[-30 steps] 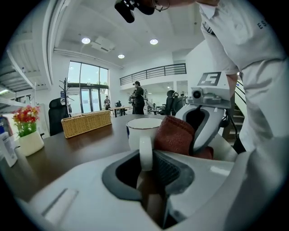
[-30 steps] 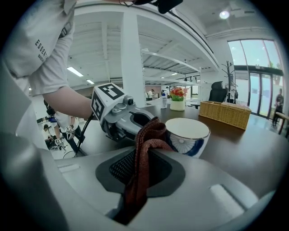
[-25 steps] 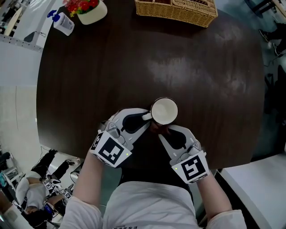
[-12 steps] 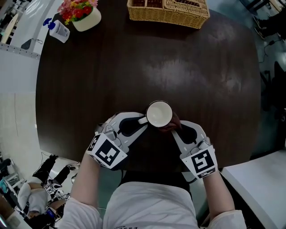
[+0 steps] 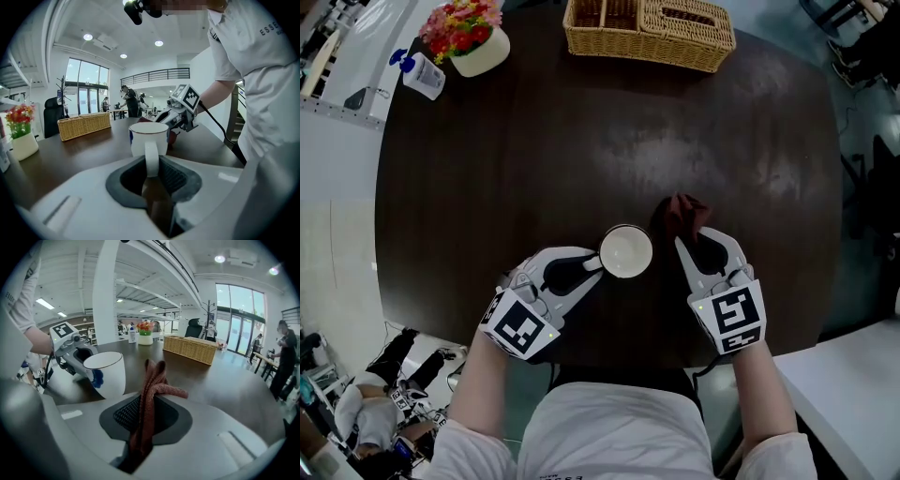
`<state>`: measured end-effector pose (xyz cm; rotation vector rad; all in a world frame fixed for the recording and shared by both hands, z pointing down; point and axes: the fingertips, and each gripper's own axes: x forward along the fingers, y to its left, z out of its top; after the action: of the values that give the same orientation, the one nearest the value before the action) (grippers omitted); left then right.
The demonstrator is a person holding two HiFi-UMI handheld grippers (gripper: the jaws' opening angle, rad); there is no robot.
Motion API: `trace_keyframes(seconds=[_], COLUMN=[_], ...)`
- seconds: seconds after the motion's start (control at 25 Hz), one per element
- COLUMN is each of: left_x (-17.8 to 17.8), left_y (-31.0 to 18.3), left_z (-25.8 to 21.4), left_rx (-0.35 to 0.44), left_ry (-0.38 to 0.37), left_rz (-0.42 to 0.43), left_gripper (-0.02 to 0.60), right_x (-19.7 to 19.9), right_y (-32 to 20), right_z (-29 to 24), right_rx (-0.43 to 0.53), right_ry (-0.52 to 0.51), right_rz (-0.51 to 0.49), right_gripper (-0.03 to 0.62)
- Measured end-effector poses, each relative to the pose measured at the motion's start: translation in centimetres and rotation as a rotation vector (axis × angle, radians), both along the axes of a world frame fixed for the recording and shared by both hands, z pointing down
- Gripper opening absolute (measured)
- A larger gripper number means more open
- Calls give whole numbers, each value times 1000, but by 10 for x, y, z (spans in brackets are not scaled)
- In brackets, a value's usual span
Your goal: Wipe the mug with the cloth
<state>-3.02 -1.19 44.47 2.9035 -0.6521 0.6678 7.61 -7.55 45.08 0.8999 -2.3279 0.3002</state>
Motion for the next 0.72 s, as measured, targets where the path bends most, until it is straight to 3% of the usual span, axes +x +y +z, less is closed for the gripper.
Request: trace_keyframes(seconds=[0.24,0.56,0.72], left_x=[0,-9,-10], left_y=[-1,-18,-16], left_z=[1,-11,-8], left_rx=[-17,4,21], left_ry=[13,81,75], left_rz=[-29,-160,-162], left_gripper=[75,75,75], right_x=[-38,-43,-44], right_y=[16,32,44], right_z=[-4,-3,-1], right_rx=[44,50,29], right_ry=[14,44,37], right_rz=[-226,-266,-226], right_gripper=[80,78,80])
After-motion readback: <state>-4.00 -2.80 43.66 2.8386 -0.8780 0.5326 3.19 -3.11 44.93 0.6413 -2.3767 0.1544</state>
